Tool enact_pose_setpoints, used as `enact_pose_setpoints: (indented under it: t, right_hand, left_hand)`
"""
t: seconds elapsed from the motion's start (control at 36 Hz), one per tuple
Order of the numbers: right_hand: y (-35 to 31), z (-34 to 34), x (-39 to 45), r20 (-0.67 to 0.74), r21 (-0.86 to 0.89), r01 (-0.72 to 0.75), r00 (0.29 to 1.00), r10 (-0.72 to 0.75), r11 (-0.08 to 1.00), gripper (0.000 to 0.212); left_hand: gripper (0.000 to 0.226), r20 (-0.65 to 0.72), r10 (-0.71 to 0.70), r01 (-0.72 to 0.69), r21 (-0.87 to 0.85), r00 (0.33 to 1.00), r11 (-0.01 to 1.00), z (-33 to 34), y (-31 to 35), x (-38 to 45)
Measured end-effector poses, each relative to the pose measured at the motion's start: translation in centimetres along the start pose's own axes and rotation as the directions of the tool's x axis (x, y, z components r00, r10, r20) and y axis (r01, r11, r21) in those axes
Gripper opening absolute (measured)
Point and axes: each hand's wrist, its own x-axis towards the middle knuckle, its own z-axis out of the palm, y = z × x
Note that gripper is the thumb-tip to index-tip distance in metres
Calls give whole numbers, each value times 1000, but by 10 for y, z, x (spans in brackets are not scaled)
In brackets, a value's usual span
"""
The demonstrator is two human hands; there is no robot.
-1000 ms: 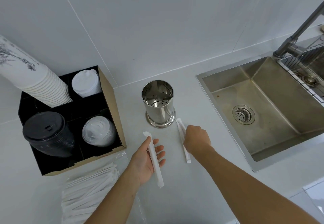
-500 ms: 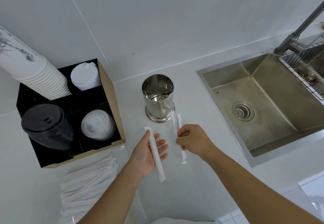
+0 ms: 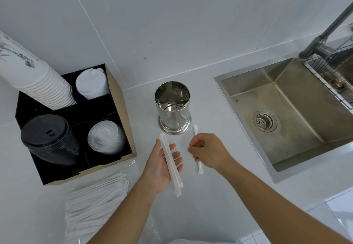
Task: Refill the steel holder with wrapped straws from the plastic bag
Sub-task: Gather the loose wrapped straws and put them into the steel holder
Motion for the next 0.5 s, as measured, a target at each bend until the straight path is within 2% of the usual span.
enact_pose_setpoints:
  t: [0.11,0.22,0.33,0.5]
  right_hand:
    - [17,-9,16,-83,-113,-44,996,34,993,11]
    - [32,-8,29,-113,-272,-100,991,72,957,6]
    - [36,-1,35,-139,-393,-141,986,93,908,17]
    - [36,7,41,-147,-525,-174,983,112,833,8]
  left_hand:
    - [51,-28,11,-11,20,1000,1000,0,-1,2]
    - [46,-51,25,-24,18,998,1000,-2,0,5]
    - [45,-58,38,-37,23,998,999,-5,0,8]
    - [48,-62,53,-51,41,997,998,-6,2,8]
